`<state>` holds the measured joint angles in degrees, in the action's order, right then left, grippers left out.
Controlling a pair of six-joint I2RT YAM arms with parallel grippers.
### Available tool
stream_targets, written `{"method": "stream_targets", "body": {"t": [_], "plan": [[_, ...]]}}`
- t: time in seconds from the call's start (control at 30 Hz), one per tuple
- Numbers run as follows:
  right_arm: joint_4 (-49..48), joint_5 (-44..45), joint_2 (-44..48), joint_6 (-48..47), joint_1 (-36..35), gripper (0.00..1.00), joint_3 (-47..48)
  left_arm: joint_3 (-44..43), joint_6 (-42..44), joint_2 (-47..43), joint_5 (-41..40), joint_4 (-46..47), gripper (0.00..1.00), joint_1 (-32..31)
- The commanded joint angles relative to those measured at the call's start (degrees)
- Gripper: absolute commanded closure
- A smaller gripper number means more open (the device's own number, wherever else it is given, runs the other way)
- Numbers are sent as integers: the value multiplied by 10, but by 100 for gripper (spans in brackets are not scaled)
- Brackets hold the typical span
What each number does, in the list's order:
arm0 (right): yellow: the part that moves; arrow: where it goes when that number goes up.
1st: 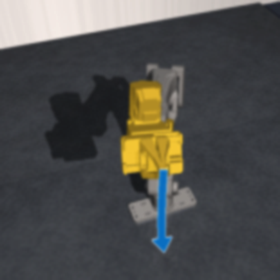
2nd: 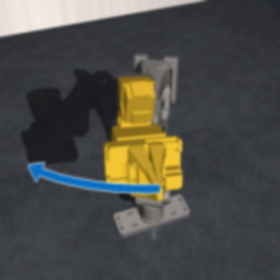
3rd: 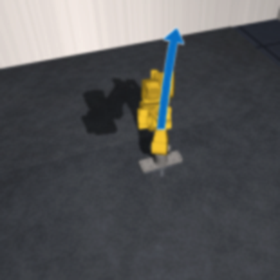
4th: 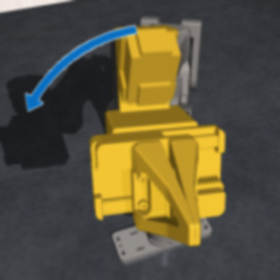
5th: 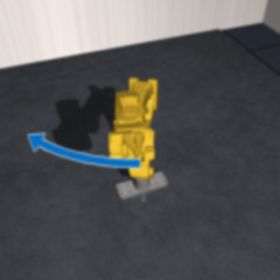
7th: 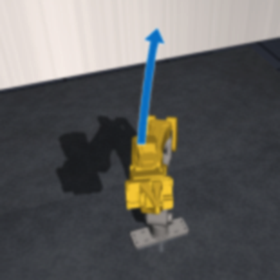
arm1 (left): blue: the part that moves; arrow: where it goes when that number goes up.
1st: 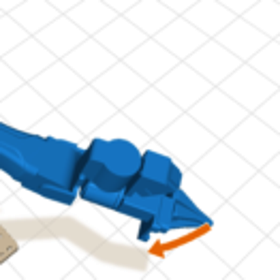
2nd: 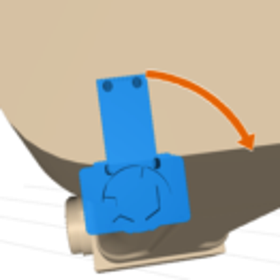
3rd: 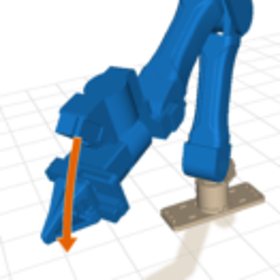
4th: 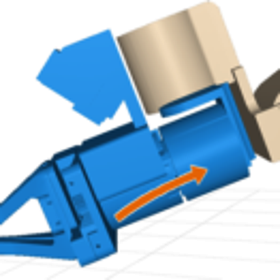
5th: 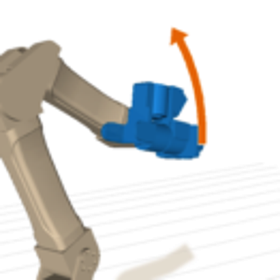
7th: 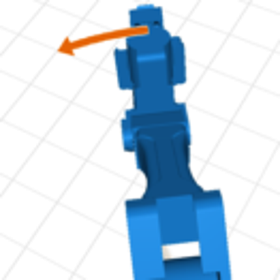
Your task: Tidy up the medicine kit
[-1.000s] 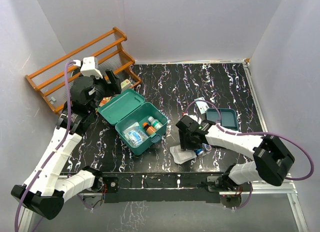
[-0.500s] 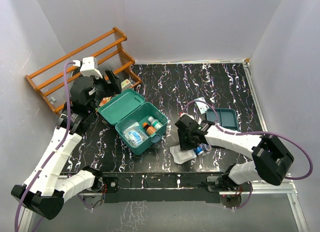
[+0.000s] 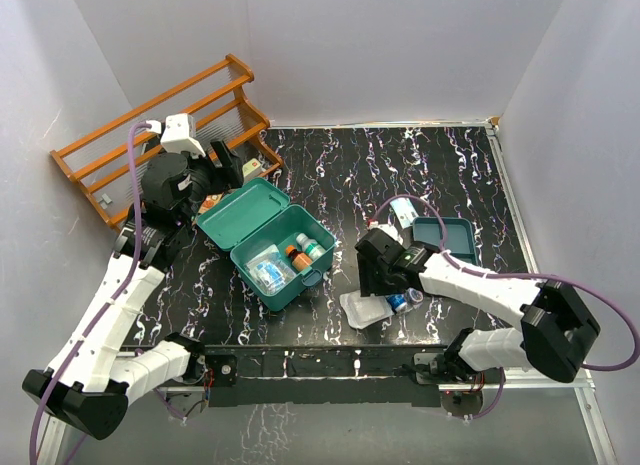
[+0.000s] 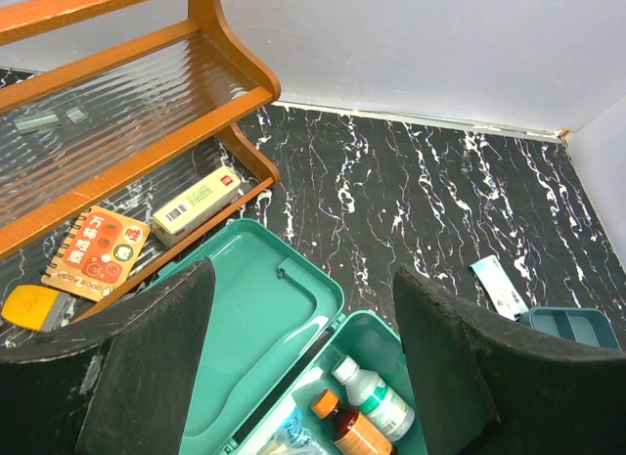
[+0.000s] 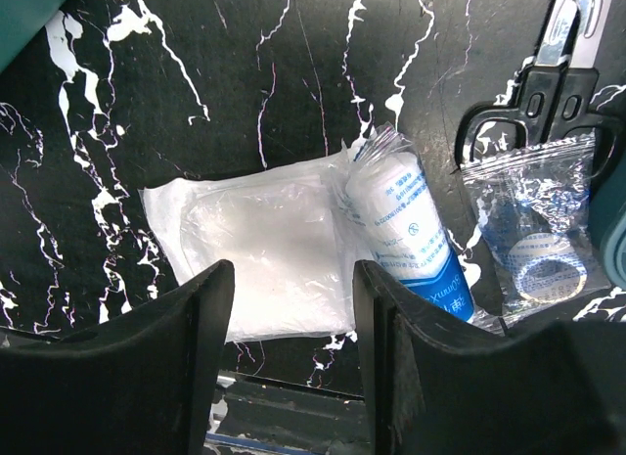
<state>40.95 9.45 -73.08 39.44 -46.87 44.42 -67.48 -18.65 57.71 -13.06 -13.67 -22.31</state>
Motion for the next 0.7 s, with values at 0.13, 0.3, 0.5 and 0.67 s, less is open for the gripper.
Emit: {"method": "stream_targets", "body": {"t": [0.13,0.3,0.5,0.67], "plan": [[-24,-24,-25,13,0,51,-19,-5,-2,5,1,15,28,2],[-22,-7,-47,24,0,44,-20,-4,-2,5,-1,14,28,2],[-55,-52,-64,-10,1,56,-10,-5,2,8,-2,16,28,2],[-65,-43,-61,-24,1,81,13,-6,6,10,-2,19,28,2]]}}
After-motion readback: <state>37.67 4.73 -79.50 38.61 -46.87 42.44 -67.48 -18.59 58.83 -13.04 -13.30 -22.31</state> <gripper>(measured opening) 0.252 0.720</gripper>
